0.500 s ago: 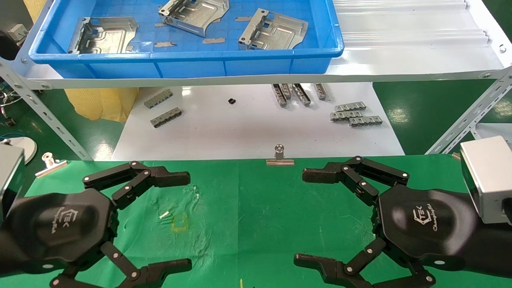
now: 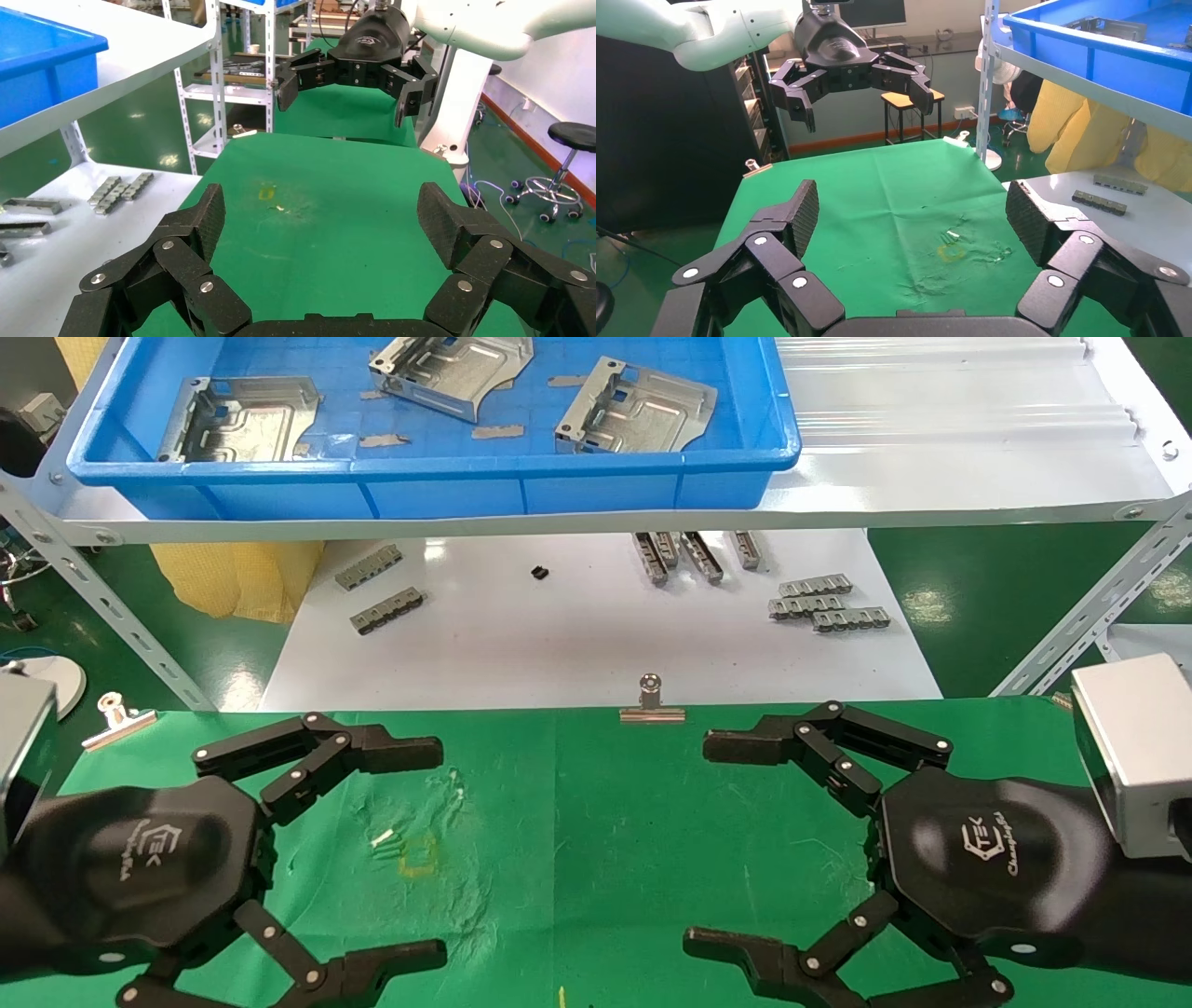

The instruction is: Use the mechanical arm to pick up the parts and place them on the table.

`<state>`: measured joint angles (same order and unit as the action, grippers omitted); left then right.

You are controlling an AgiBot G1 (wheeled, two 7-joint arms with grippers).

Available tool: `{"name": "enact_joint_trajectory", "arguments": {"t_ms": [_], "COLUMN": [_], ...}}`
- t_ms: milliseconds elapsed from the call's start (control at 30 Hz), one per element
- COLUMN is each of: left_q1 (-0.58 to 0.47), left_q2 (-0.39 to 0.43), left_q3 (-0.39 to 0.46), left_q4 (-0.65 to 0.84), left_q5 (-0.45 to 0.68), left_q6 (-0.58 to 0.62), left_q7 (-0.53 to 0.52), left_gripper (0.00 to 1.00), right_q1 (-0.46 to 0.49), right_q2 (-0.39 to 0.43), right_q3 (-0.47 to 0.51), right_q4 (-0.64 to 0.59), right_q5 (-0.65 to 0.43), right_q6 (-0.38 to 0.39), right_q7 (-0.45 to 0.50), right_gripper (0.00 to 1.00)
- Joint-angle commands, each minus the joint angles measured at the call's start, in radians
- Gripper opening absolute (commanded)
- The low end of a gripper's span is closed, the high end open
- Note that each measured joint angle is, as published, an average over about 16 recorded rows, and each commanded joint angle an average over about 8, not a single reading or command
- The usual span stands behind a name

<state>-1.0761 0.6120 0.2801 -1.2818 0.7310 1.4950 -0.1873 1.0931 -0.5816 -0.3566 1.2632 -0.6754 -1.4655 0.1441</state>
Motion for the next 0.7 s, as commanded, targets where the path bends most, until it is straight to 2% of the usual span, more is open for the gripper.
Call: {"name": "enact_joint_trajectory", "arguments": {"t_ms": [33, 700], "left_q1": [0.000, 0.000], "left_q2": [0.000, 0.000], "left_q3": [0.000, 0.000], "left_q4": [0.000, 0.000], "left_q5": [0.000, 0.000], "left_q6": [0.000, 0.000], "left_q7": [0.000, 0.000], "left_gripper": [1.00, 1.00], "right_q1": [0.000, 0.000], "right_q2": [0.000, 0.000], "right_q3": [0.000, 0.000], "right_q4": [0.000, 0.000], "right_q5": [0.000, 0.000], "right_q6": [0.000, 0.000], "right_q7": [0.000, 0.000], "right_gripper": [0.00, 0.00]}}
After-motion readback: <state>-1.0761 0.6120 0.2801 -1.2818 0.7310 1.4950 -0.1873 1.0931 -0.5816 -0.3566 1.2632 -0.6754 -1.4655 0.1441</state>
